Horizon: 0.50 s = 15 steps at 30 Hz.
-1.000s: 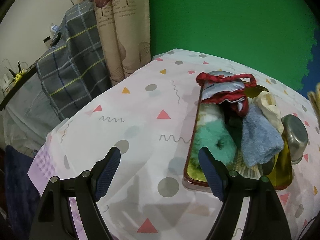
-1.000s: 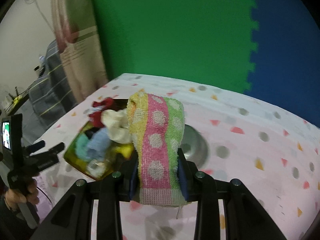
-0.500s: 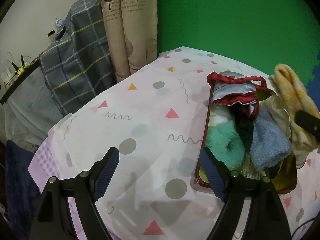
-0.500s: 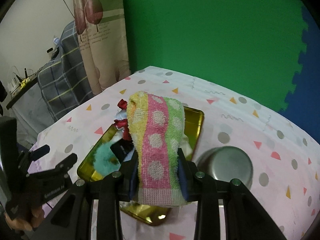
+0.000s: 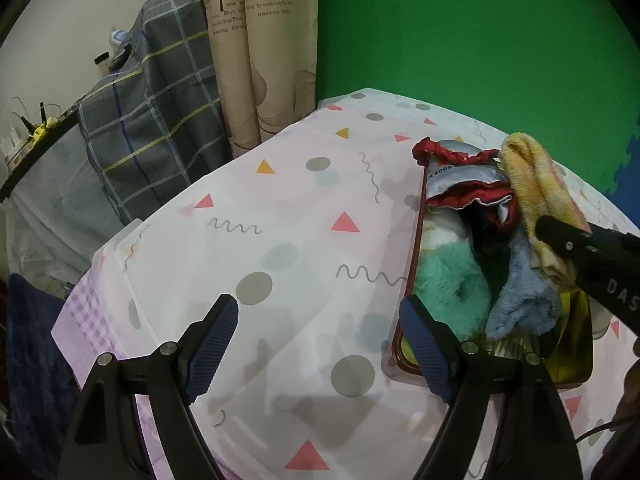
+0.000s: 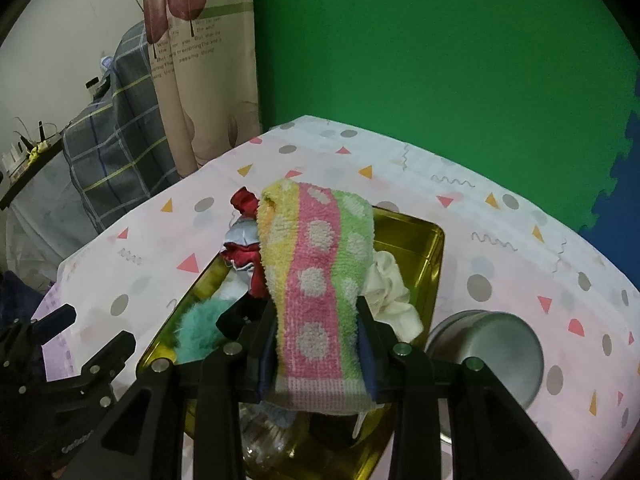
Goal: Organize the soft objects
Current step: 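Carry the striped towel onto the gold tray and open the right gripper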
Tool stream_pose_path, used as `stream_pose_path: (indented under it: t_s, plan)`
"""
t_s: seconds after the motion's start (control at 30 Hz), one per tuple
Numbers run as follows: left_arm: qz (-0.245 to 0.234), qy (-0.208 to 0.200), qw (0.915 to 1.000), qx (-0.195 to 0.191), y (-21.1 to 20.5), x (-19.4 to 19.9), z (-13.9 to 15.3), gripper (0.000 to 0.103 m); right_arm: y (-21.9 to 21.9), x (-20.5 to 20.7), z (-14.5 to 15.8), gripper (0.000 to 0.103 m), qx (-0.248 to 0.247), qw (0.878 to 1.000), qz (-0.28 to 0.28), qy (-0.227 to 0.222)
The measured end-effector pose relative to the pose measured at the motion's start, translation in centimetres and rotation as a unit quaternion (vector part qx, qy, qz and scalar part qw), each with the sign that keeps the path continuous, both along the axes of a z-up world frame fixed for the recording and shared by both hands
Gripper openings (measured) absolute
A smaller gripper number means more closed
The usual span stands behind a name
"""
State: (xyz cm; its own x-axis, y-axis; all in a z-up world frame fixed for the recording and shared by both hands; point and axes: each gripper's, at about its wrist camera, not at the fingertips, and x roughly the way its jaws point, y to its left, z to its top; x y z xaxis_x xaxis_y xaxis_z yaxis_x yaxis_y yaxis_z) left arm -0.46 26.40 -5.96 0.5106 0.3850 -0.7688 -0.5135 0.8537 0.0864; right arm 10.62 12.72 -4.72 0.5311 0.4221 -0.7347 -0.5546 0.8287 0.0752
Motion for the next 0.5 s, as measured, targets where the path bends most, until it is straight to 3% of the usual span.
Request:
stream_pose_path:
  t_s: [0.33, 0.5]
  plan:
    - [0.001, 0.000, 1.0000, -0.004, 0.10, 0.05, -0.13, 0.080, 1.00, -0.29, -0.47, 0.036, -0.004, 1.000, 0.011, 0.000]
    - [0.000, 0.000, 1.0000, -0.005, 0.12, 0.07, -0.12, 0.080, 1.01, -0.77, 0.03, 0.042, -0.009, 1.000, 0.007, -0.012]
